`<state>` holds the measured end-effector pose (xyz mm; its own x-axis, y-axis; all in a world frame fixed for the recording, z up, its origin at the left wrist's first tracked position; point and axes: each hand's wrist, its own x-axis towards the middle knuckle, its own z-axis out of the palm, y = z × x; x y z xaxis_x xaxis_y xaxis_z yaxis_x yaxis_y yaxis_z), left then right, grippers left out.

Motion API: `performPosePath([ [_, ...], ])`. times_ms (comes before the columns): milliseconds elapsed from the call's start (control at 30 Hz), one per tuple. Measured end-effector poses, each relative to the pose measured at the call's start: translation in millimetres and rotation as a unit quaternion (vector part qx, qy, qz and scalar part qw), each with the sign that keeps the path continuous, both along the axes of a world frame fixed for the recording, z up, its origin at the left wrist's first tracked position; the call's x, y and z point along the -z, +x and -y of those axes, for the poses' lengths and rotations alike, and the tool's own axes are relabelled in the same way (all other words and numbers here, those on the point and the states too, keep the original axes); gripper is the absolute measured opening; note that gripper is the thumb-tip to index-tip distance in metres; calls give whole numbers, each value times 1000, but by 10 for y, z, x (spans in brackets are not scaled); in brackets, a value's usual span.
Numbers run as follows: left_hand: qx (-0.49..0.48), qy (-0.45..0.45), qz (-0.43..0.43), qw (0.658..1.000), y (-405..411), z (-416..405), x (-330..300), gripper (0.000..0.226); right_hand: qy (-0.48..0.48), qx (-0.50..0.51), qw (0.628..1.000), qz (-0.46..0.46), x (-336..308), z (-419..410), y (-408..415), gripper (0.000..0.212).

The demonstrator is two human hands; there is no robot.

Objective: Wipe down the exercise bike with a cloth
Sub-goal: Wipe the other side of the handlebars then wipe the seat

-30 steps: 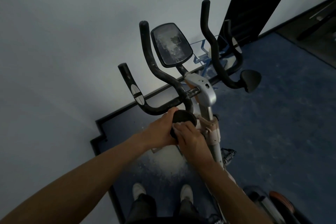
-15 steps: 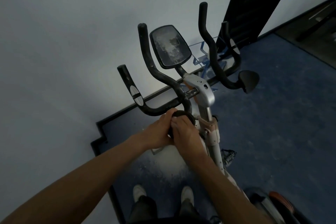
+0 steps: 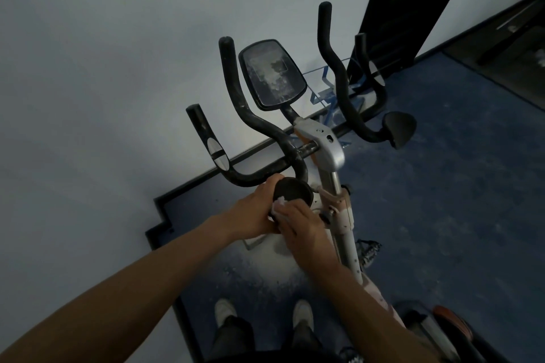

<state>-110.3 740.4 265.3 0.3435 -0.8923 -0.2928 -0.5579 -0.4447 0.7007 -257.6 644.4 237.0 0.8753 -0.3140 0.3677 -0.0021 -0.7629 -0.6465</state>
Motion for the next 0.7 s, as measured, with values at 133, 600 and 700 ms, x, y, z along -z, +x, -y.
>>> performPosePath([
  [133, -6, 4, 5, 1000, -6, -5, 20, 111, -66, -3, 997, -43, 255, 214, -333, 25],
  [600, -11, -1, -11, 1000, 27, -42, 16, 115, -52, 30, 994, -88, -122, 36, 280, 33],
  [700, -23, -20, -29, 999, 20, -114, 46, 112, -63, -22, 995, -75, -153, 87, 119, 28],
])
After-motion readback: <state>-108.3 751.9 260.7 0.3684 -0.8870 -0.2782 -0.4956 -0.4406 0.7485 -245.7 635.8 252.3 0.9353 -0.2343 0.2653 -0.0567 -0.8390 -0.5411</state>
